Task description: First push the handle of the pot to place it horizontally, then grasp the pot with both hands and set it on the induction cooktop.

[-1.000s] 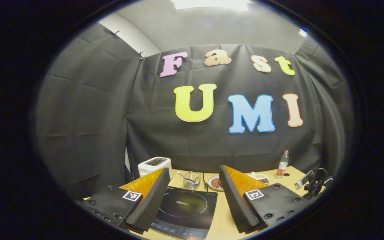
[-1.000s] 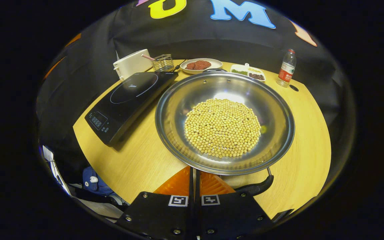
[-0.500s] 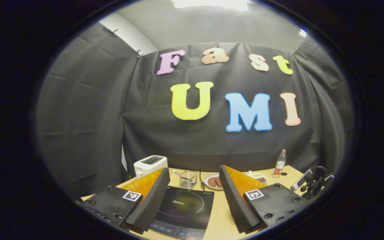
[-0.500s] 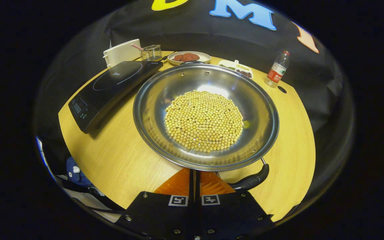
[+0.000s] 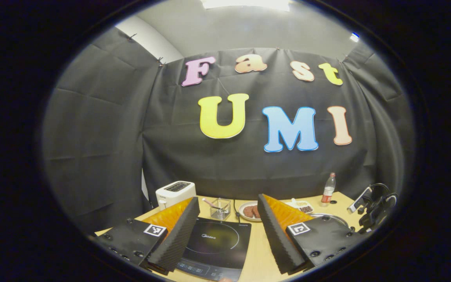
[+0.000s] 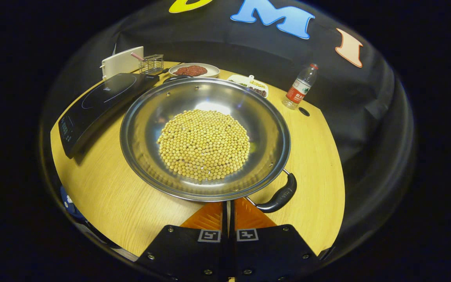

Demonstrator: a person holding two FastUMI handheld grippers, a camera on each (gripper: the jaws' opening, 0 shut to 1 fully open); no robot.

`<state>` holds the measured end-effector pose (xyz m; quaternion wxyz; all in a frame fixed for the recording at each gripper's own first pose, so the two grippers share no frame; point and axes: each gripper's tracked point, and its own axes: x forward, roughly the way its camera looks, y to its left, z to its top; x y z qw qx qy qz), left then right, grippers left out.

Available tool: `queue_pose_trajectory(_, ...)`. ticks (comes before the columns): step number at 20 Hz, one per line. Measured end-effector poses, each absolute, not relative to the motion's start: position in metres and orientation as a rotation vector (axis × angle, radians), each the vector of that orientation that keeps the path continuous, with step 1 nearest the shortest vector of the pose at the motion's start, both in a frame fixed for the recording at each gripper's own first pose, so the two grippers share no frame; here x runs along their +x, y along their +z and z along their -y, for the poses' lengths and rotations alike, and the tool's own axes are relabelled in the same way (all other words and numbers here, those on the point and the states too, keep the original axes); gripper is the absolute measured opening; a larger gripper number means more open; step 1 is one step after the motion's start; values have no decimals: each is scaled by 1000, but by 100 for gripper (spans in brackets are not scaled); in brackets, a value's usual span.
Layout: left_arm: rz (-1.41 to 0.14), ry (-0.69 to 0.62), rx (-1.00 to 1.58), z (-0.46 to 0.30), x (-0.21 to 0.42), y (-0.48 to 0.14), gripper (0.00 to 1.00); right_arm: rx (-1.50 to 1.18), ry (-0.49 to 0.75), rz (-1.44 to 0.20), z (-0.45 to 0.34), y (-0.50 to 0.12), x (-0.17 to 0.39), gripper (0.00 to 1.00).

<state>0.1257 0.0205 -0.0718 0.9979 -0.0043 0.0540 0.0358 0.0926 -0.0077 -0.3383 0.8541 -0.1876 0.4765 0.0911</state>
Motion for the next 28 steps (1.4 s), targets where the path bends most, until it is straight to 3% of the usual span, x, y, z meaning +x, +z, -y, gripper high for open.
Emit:
queue_pose_trajectory(4,-117,72,-7,-22,129,-76,99,-434,165,-963,18,-339,109,0)
queue_pose_trajectory(5,-119,72,-6,-22,130,-76,94,-441,160,-954,19,-341,113,1)
queue_pose_trajectory(11,-133,64,2,-21,137,-83,99,-487,145,-894,31,-344,139,1)
queue_pose_trajectory(12,-135,61,4,-22,139,-84,94,-499,134,-885,33,-346,146,1)
queue_pose_trajectory(19,-151,39,13,-24,157,-93,94,-478,16,-842,51,-345,177,1)
queue_pose_trajectory(28,-147,-65,-24,-9,203,-107,94,-132,-149,-611,52,-264,197,3)
